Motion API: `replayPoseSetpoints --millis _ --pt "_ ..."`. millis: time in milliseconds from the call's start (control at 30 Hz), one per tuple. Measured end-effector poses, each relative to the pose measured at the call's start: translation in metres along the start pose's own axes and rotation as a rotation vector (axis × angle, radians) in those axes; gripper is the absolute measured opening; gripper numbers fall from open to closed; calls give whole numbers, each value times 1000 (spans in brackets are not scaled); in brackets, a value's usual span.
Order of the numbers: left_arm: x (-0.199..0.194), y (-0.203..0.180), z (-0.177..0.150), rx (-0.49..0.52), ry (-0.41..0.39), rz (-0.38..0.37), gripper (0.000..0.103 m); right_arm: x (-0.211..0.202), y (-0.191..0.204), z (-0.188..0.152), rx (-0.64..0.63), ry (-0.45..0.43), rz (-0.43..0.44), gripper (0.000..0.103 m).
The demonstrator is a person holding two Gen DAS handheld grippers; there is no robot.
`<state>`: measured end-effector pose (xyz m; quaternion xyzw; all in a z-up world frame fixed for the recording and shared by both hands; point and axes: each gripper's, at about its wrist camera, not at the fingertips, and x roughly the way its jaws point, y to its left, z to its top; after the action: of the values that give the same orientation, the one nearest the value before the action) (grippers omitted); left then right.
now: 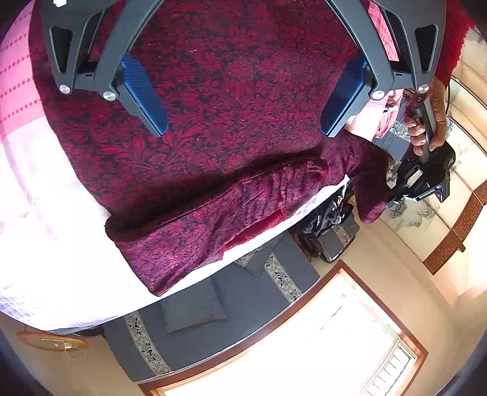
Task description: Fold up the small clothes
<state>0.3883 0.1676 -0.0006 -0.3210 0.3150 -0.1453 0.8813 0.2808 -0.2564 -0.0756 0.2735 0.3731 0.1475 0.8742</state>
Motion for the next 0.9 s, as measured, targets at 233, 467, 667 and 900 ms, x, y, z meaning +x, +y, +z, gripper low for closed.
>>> replayPoseSetpoints --millis 233,467,667,900 --pt "108 -85 -98 272 213 61 10 -15 -28 2 33 -5 -23 100" --pt "105 -126 -147 501 233 55 76 -19 -46 11 65 -20 -20 100" --pt "18 -102 -131 348 115 -155 97 -14 -28 37 -8 -20 12 100" --pt "-45 23 -136 -80 -36 10 99 40 74 62 -394 48 -43 100"
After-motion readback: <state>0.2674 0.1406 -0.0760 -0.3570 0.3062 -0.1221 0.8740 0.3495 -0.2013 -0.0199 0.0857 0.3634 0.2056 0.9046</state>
